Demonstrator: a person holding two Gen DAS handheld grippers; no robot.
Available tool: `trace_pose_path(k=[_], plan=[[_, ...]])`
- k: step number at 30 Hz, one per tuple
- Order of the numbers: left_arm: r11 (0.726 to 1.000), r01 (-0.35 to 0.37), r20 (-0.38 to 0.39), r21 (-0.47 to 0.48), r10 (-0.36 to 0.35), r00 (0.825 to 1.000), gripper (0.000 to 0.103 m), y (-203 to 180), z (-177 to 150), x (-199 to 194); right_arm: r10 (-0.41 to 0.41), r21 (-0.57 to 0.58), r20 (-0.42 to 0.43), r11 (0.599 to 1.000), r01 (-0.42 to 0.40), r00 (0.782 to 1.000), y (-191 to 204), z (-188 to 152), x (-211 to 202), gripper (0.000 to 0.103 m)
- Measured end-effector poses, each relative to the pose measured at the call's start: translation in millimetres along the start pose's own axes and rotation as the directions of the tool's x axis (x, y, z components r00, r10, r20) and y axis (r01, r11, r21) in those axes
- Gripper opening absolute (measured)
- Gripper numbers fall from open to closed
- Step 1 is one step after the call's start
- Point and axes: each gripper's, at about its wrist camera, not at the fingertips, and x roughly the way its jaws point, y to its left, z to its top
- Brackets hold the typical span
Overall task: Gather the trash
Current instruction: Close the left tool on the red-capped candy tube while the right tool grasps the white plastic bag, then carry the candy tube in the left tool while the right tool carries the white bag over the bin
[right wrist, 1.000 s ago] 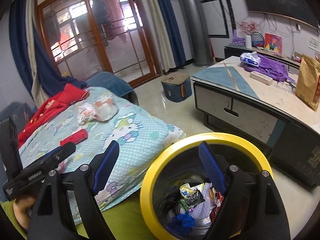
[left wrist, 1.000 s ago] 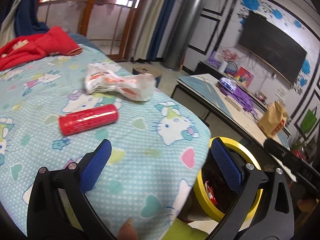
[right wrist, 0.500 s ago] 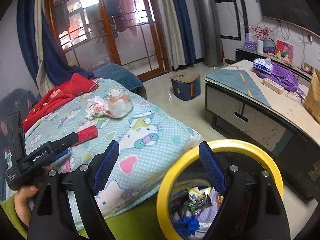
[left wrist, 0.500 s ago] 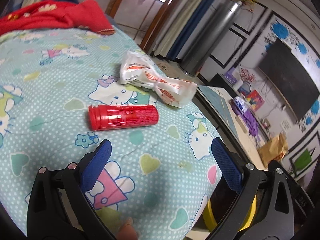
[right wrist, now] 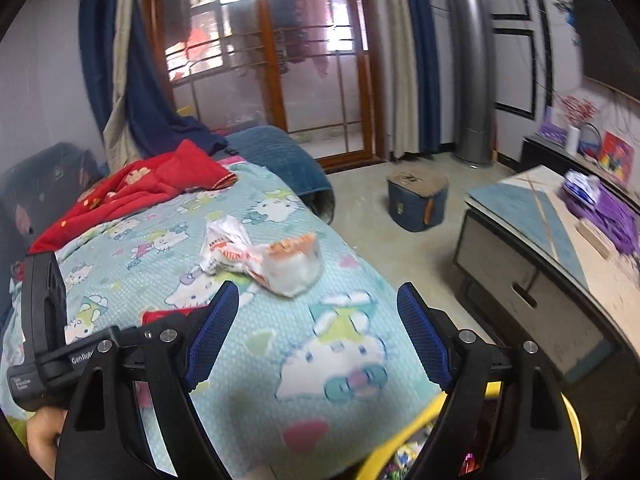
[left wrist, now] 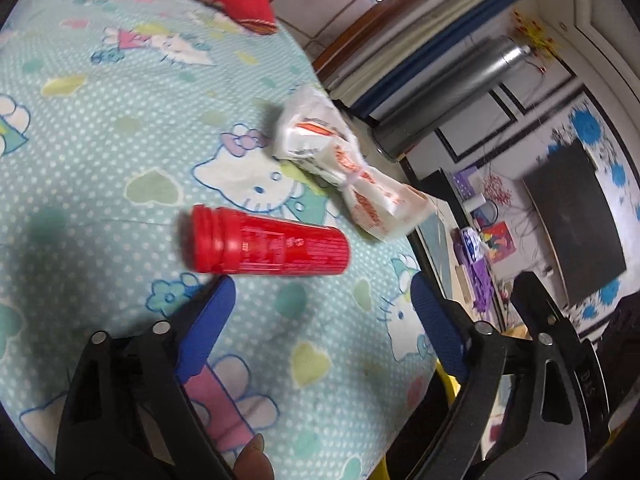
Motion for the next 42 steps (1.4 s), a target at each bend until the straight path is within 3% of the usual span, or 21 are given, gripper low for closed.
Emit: trace_pose_path(k=[8, 15, 20, 24, 30, 33, 35, 36, 42], plan=[[0.998, 0.004, 0.008, -0.064, -0.003, 1.000, 0.078, 10, 16, 4, 0.006, -0.140, -0.068, 0.990, -0.015, 0.998, 23, 11, 44, 0.065], [0.988, -0.007, 0.002, -0.152, 0.007, 1.000, 0.078, 14, 30, 10, -0.037, -0.251, -0.109, 0.968, 0.008, 0.993, 37, 9, 76, 0.056], [0.975, -0.025, -0.010, -0.221, 0.023, 1.000, 0.074, 19, 42, 13, -0.039, -0.256, -0.120, 0.967, 0.007, 0.992, 37, 13, 91, 0.048], [0.963, -0.039, -0.012, -0.268, 0.037, 0.999, 0.070, 24, 49, 15, -0.032, -0.241, -0.147, 0.971, -0.005, 0.989, 36, 11, 105, 0.031], [0.929, -0.028, -0.011, -0.369, 0.026, 1.000, 0.069, 38, 59, 18, 0.003, -0.184, -0.148, 0.983, -0.031, 0.989, 33, 2, 101, 0.025], [0.912, -0.035, -0.018, -0.409, 0.031, 0.999, 0.058, 42, 61, 18, 0.011, -0.146, -0.135, 0.989, -0.030, 0.991, 30, -1, 95, 0.024], [0.904, -0.042, -0.016, -0.426, 0.038, 0.999, 0.048, 46, 63, 18, 0.021, -0.103, -0.125, 0.994, -0.034, 0.992, 27, -3, 89, 0.024], [0.901, -0.049, -0.017, -0.432, 0.047, 0.999, 0.037, 50, 64, 19, 0.024, -0.091, -0.121, 0.995, -0.035, 0.992, 26, -4, 86, 0.023], [0.907, -0.004, 0.000, -0.421, 0.005, 1.000, 0.032, 56, 61, 18, 0.038, -0.017, -0.086, 0.999, -0.039, 0.996, 22, -15, 65, 0.021]])
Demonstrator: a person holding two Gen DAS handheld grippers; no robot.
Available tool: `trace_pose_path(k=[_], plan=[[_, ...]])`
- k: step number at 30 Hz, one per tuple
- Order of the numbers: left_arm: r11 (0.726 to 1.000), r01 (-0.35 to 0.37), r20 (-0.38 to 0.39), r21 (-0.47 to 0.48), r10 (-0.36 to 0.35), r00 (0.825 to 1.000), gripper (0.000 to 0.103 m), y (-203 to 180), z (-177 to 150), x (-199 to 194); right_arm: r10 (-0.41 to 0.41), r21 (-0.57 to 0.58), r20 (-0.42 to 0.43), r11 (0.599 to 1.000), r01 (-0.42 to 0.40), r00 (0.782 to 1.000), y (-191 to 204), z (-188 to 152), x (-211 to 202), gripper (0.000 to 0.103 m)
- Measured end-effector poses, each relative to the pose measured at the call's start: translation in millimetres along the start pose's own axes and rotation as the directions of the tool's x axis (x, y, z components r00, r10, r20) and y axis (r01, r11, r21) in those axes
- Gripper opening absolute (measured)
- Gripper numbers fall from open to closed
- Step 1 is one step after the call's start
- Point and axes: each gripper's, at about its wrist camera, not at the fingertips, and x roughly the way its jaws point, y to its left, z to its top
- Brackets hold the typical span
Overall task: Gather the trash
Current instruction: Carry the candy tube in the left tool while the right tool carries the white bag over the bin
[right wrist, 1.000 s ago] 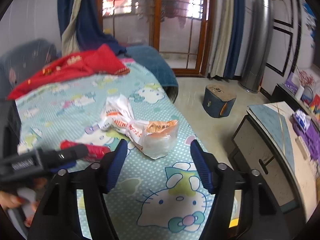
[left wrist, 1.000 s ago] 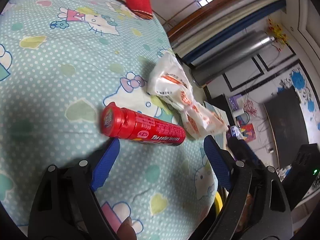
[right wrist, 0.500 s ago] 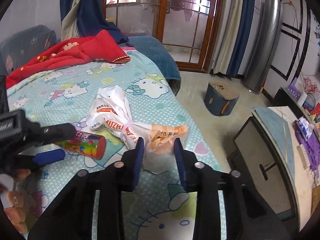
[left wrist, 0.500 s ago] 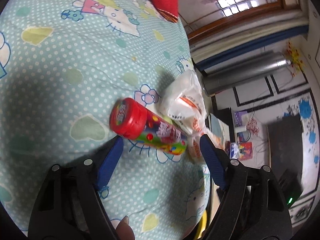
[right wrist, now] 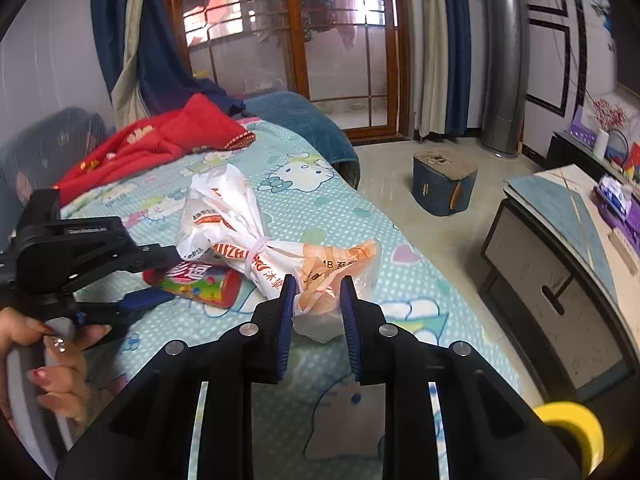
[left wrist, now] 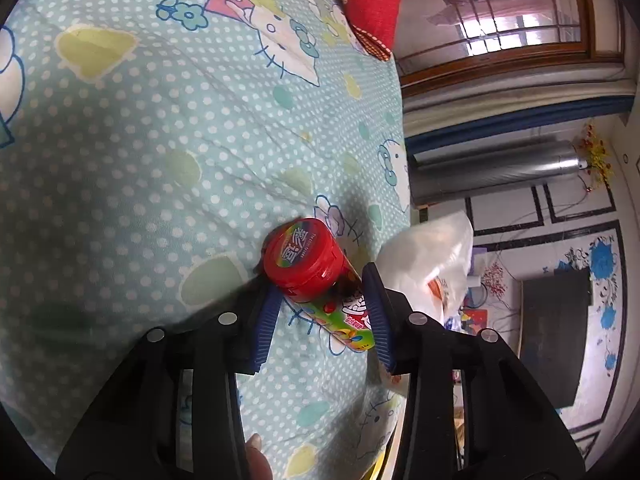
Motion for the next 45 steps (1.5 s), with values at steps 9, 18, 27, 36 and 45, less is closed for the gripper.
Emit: trace_pose_path(k=[9, 18, 27, 36, 45], plan=[[0.993, 0.106, -0.005, 0.059, -0.106, 0.994, 0.029, 12, -12, -16, -0.023, 0.108, 0.024, 0.994, 0.020, 0.999, -13, -27, -33, 0.020], [0.972, 0.122, -0.009, 0.202, -0.123, 0.992, 0.027, 6, -29, -40, -0.042, 0.151, 0.035, 0.988, 0.036, 0.999, -26, -40, -57, 0.019], [0.902, 0.089, 0.068, 0.423, -0.130, 0.989, 0.026, -27, -49, -73, -0.070, 0.190, 0.031, 0.980, 0.063, 0.997, -44, -53, -79, 0.019], [0.824, 0.096, 0.067, 0.558, -0.161, 0.985, 0.025, -57, -77, -84, -0.095, 0.255, 0.045, 0.964, 0.081, 0.994, -66, -60, -103, 0.019], [0.775, 0.110, 0.034, 0.622, -0.168, 0.985, 0.025, -74, -101, -82, -0.135, 0.266, 0.060, 0.957, 0.115, 0.989, -82, -68, -127, 0.019]])
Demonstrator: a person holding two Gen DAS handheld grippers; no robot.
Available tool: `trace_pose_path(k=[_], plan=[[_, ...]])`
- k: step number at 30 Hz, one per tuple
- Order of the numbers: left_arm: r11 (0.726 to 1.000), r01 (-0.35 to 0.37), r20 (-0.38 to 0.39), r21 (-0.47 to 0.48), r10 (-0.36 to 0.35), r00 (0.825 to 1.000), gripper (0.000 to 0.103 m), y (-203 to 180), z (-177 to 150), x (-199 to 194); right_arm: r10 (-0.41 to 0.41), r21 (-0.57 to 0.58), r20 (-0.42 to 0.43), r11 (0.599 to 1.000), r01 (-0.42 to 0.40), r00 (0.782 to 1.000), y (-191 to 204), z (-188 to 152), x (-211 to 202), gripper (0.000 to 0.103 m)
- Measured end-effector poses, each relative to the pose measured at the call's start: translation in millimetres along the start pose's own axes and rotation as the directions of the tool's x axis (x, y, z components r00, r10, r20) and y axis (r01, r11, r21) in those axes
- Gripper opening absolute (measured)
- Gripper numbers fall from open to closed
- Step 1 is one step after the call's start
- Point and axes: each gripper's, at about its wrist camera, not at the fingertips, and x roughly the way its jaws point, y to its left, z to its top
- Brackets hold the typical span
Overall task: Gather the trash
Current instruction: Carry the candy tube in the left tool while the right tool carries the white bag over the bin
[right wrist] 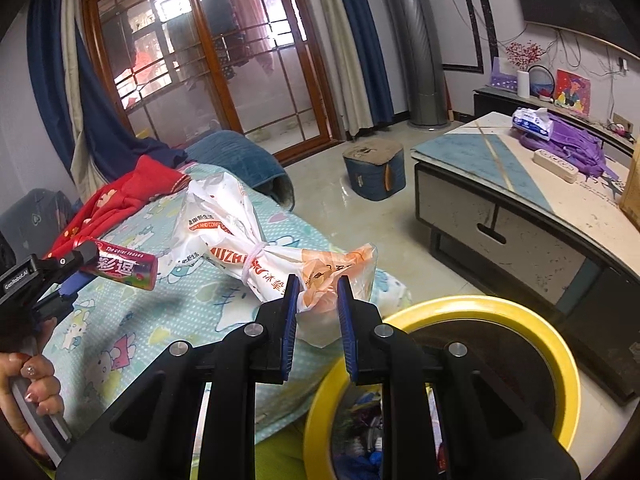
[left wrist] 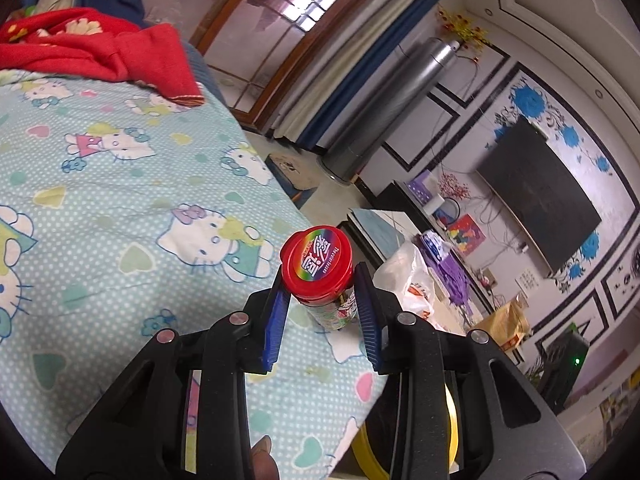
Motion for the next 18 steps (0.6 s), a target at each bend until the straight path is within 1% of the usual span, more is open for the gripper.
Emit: trace_pose_path(k=[9, 18], plan=[[0.998, 0.029, -0.022, 0.062, -0.028, 0.999, 0.025, -19, -11, 5, -0.033, 0.017, 0.000, 0.999, 0.033, 0.999, -20, -7, -15, 0.019], [0.989, 0.067, -0.049, 0.135, -0.061, 0.997, 0.025, -41, -25, 9, -0.073, 0.048, 0.003, 0.996, 0.073, 0.997, -38, -13, -25, 0.019]])
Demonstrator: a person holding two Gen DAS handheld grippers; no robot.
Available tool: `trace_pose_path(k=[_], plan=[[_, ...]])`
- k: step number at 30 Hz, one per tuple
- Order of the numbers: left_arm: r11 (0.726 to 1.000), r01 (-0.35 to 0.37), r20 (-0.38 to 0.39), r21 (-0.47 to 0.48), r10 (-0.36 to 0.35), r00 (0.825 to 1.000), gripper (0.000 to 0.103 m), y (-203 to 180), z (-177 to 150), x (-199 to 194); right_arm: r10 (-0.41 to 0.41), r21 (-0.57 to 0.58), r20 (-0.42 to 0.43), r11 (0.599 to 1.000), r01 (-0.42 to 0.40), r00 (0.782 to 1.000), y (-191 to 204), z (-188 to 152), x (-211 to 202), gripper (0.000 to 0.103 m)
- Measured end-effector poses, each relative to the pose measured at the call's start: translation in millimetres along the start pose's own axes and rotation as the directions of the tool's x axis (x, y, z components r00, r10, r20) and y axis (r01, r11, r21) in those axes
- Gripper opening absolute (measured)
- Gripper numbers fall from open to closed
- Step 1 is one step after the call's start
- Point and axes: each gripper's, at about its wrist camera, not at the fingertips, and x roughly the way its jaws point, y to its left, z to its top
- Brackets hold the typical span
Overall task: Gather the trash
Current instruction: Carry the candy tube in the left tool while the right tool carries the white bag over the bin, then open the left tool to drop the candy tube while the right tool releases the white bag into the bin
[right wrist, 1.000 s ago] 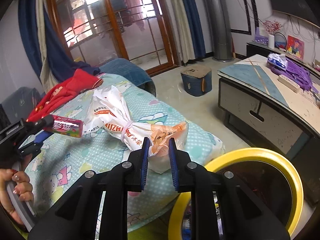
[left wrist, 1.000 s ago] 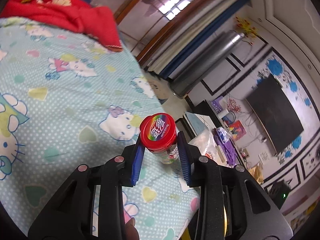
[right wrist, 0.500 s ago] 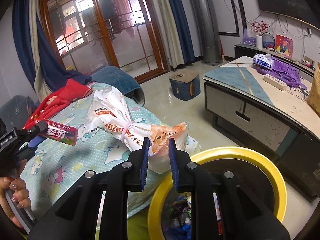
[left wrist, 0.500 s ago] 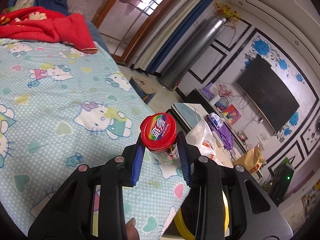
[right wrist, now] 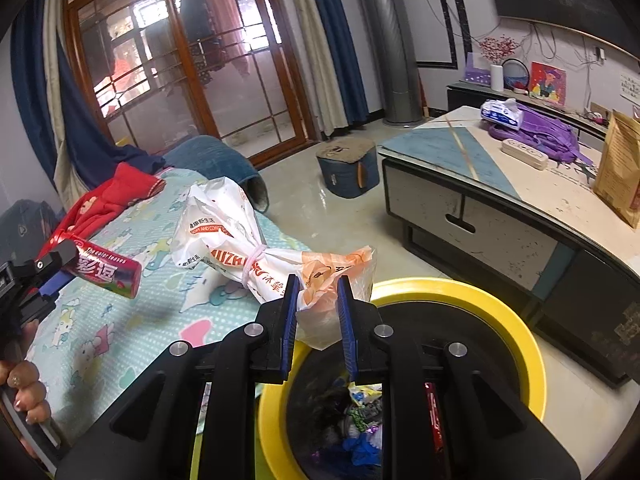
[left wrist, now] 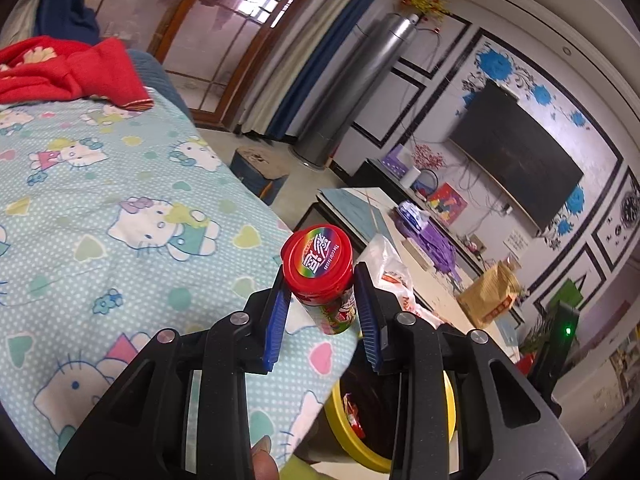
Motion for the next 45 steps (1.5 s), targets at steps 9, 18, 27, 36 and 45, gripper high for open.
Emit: trace_pose_path(k=[9, 18, 27, 36, 45], plan=[[0.996, 0.040, -0.039, 0.079, -0.037, 0.999, 0.025, -25, -16, 9, -0.053, 0.037, 0.014, 0.998, 0.053, 0.998, -27, -4, -11, 0.019], [0.985, 0.069, -0.094, 0.157, -0.055, 0.994, 0.025, -45, -35, 22, -0.097, 0.087, 0.012, 0.992, 0.096, 0.995, -56, -9, -20, 0.019], [0.969, 0.094, -0.139, 0.228, -0.063, 0.988, 0.025, -65, -53, 35, -0.135, 0.119, -0.010, 0.984, 0.135, 0.991, -78, -19, -25, 0.019], [0.951, 0.120, -0.194, 0.284, -0.065, 0.979, 0.025, -80, -71, 50, -0.156, 0.146, -0.053, 0.976, 0.162, 0.986, -94, -34, -21, 0.019], [0.934, 0.137, -0.249, 0.331, -0.054, 0.967, 0.025, -87, -86, 65, -0.170, 0.182, -0.127, 0.964, 0.192, 0.977, -110, -50, -7, 0.019]])
